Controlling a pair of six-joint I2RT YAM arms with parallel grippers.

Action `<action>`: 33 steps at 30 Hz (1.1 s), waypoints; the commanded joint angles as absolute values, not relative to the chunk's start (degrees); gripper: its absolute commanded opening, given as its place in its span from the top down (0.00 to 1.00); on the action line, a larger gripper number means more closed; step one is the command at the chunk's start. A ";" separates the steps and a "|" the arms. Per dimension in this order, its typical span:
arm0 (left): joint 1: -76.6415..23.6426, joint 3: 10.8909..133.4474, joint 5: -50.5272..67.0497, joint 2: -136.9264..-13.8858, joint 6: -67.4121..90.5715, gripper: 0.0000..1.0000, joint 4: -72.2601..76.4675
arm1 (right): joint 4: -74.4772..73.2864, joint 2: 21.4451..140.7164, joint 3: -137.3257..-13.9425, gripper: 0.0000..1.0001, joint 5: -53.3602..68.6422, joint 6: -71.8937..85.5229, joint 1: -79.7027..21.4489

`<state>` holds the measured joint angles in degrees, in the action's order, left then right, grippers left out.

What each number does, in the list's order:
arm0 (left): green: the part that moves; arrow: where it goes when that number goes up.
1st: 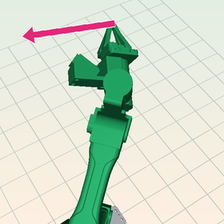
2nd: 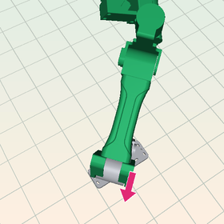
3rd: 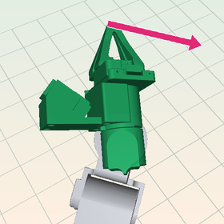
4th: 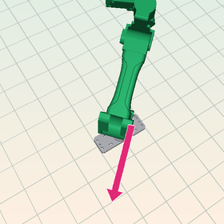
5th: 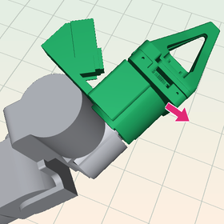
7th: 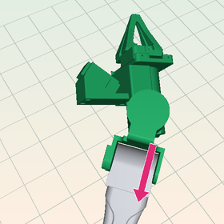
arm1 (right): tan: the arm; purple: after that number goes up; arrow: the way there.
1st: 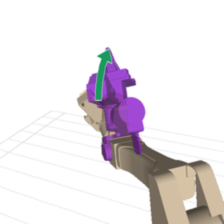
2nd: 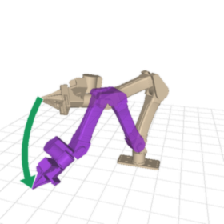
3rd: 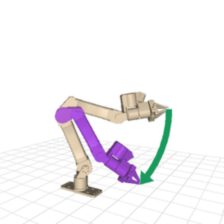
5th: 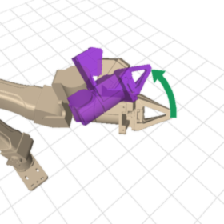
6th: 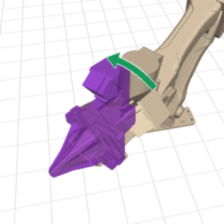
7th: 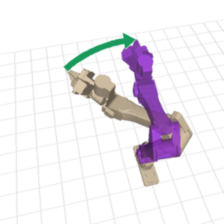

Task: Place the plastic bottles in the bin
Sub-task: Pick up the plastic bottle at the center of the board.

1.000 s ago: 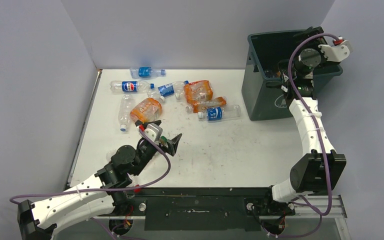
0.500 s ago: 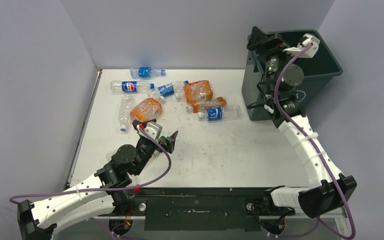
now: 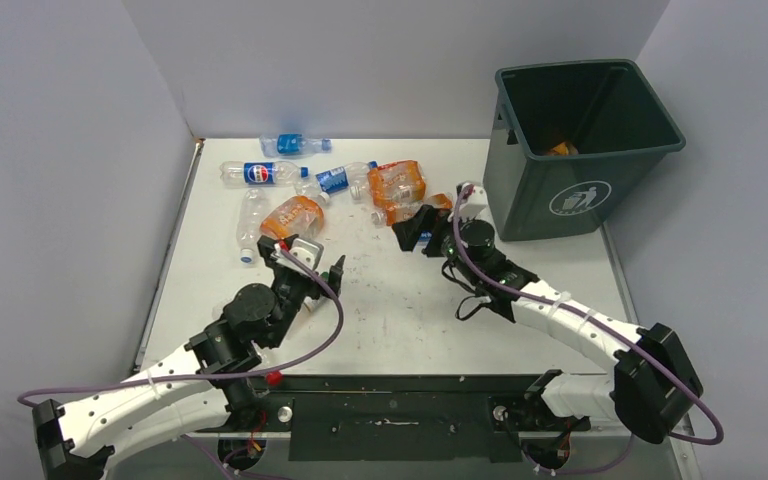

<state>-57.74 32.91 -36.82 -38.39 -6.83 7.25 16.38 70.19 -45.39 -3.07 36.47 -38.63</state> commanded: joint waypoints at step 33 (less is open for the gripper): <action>-36.34 54.65 -13.59 -87.30 11.28 0.00 -32.67 | 13.95 56.28 -25.15 0.00 1.85 39.21 -32.60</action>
